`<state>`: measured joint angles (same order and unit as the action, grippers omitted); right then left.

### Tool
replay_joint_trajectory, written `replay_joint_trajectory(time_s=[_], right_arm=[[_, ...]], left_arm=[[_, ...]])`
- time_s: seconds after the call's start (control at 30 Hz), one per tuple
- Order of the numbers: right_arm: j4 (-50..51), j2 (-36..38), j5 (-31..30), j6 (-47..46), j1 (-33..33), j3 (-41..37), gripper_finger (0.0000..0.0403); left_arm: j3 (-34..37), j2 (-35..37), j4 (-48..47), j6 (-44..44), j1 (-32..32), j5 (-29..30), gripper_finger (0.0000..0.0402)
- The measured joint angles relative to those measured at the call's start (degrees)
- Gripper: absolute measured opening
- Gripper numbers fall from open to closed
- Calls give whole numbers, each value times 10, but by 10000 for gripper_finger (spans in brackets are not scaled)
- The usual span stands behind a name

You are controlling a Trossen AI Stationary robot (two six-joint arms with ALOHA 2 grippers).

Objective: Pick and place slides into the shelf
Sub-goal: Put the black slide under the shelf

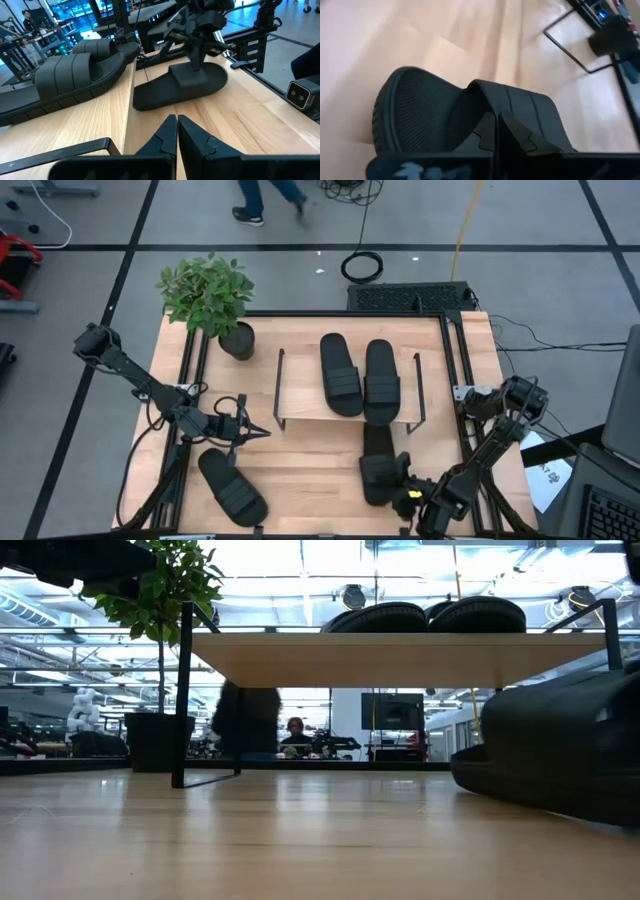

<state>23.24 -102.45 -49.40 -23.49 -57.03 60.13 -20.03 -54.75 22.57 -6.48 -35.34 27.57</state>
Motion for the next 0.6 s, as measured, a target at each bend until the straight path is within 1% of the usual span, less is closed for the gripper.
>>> replay_joint_trajectory(time_s=[0.07, 0.13, 0.27, 0.37, 0.47, 0.6], right_arm=[[-22, 0, 5, -3, -13, 0, 1], [-49, 0, 25, -5, -24, 0, 1], [-60, 1, 51, -52, -37, 1, 11], [-65, 1, 92, -88, -41, -3, 26], [-104, 1, 137, -102, -46, -15, 45], [-150, 1, 152, -109, -54, -18, 78]], left_arm=[[0, 0, 0, 2, 0, 0, 17], [0, 0, 0, 2, 0, 0, 17], [0, 0, 0, 2, 0, 0, 17], [0, 0, 0, 2, 0, 0, 17], [0, 0, 0, 9, 0, 0, 17], [0, 0, -1, 22, 0, 0, 17]])
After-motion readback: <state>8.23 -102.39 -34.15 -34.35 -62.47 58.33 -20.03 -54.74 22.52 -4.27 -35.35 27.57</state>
